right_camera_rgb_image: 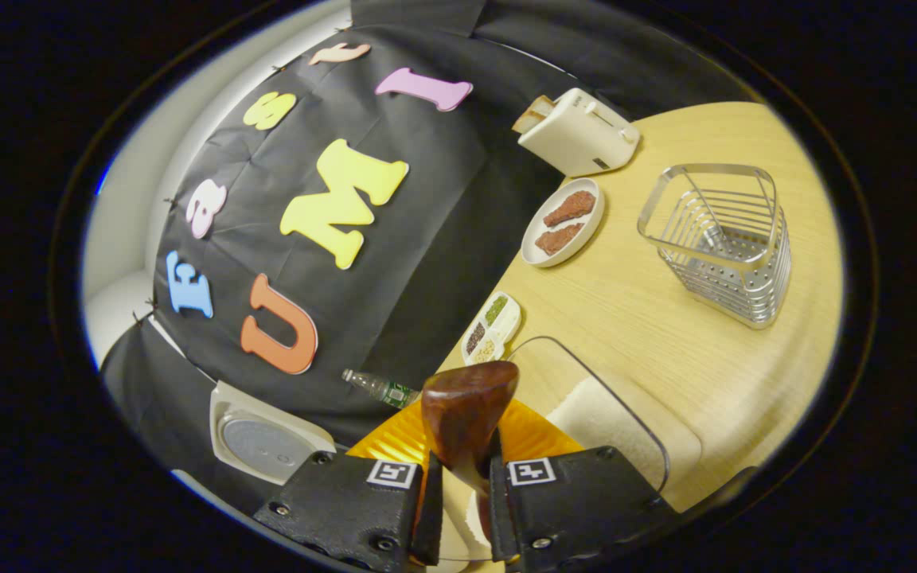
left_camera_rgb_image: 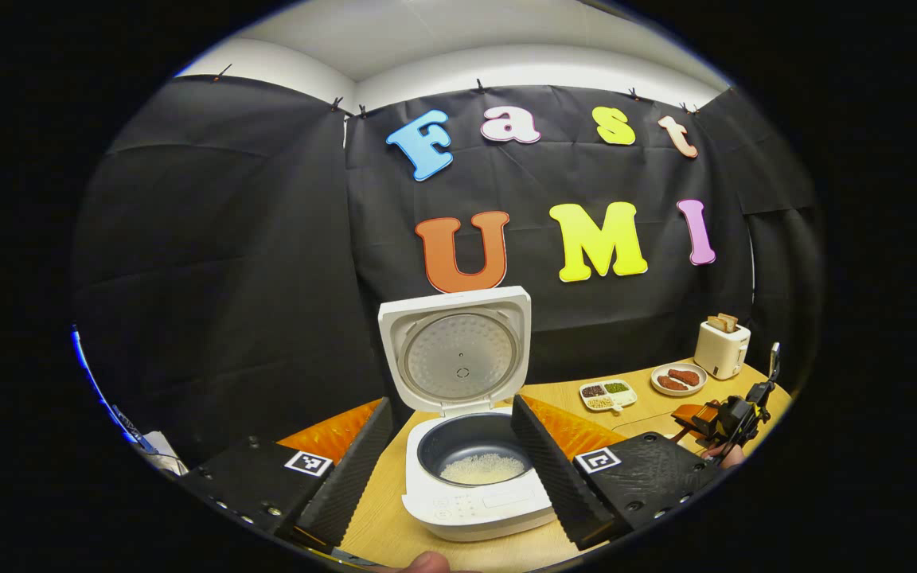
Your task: Close the left gripper, press the button to open the rice cooker; take a wooden spoon from the chopstick holder with the right hand, scoop a spoonful of rice and pour it into the rice cooker, then put the wooden spoon back into the chopstick holder.
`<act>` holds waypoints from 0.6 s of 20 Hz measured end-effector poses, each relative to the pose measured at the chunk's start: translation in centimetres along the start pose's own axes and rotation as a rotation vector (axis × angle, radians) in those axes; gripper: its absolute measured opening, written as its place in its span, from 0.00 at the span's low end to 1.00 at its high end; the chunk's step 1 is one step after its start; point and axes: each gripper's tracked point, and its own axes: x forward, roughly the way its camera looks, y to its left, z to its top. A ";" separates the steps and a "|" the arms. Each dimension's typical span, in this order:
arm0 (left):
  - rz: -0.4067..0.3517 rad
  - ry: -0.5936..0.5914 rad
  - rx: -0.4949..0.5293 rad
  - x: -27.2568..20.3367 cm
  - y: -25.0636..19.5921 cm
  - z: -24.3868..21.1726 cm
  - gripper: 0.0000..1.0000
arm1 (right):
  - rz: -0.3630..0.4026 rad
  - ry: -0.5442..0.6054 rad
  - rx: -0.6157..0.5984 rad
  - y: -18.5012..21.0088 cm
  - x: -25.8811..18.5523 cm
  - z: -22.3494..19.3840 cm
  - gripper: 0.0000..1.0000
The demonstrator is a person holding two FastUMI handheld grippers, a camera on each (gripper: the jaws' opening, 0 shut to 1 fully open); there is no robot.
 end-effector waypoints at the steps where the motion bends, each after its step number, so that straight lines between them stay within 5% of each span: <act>1: 0.002 -0.001 0.002 0.0 0.0 0.1 0.95 | 0.007 -0.009 0.060 -0.3 -0.1 0.5 0.29; 5: 0.000 -0.002 0.004 0.1 0.0 0.4 0.95 | 0.039 -0.037 0.233 -0.4 -0.3 2.1 0.28; 12: -0.004 -0.004 0.002 0.0 -0.2 0.5 0.95 | 0.074 -0.061 0.228 2.2 -0.9 4.6 0.28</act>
